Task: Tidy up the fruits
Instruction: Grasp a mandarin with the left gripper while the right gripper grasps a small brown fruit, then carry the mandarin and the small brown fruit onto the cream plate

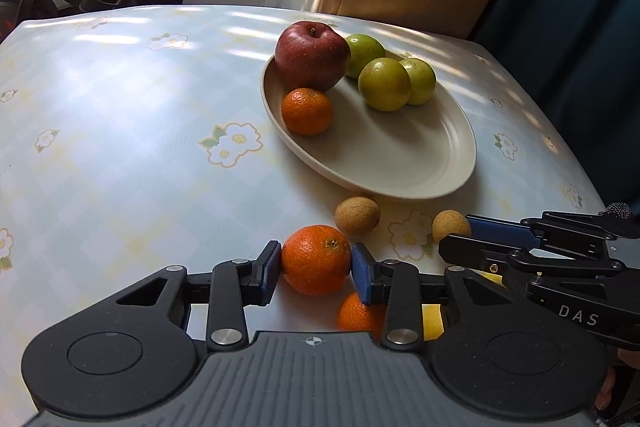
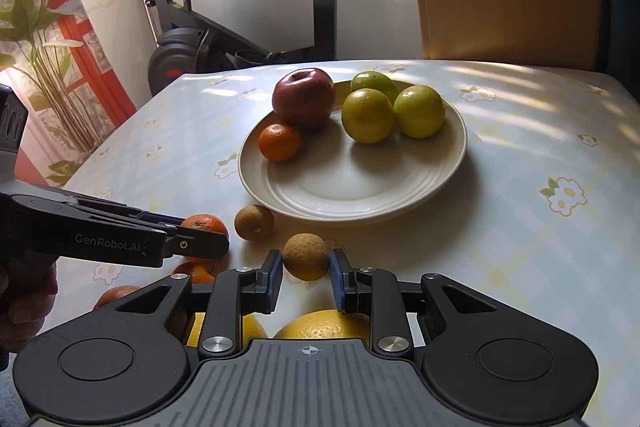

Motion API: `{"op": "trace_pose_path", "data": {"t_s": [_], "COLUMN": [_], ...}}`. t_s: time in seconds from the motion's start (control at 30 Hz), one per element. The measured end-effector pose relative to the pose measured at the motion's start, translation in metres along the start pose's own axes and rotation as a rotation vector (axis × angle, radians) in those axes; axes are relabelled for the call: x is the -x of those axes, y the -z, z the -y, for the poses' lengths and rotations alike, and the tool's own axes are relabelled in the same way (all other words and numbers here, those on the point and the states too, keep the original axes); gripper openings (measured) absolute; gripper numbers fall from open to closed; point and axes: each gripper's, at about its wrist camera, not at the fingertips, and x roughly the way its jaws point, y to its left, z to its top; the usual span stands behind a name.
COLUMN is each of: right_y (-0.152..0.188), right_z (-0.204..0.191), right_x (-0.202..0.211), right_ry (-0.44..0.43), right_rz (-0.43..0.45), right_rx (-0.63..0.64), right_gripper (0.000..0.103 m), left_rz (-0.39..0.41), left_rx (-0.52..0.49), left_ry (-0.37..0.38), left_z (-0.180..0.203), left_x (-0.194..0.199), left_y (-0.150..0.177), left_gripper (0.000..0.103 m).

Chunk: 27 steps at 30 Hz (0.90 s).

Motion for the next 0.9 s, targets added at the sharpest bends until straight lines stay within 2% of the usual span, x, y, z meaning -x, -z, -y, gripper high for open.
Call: {"op": "trace_pose_path", "data": {"t_s": [0.4,0.53,0.9], "right_y": [0.001,-0.001,-0.014], "right_z": [0.002,0.004,0.013], "right_x": [0.01,0.015,0.027], "right_ry": [0.001,0.001,0.021], "right_rz": [0.031,0.048,0.096], "right_rx": [-0.013,-0.014,-0.006], "right_gripper": [0.023,0.023,0.023], "left_rz": [0.055,0.097,0.183], "left_rx": [-0.026,-0.071,-0.131], "left_ry": [-0.04,-0.074,-0.11], "left_z": [0.007,0.013,0.032], "left_x": [0.014,0.026,0.047], "left_y": [0.003,0.002,-0.017], "left_gripper": [0.04,0.04,0.04]}}
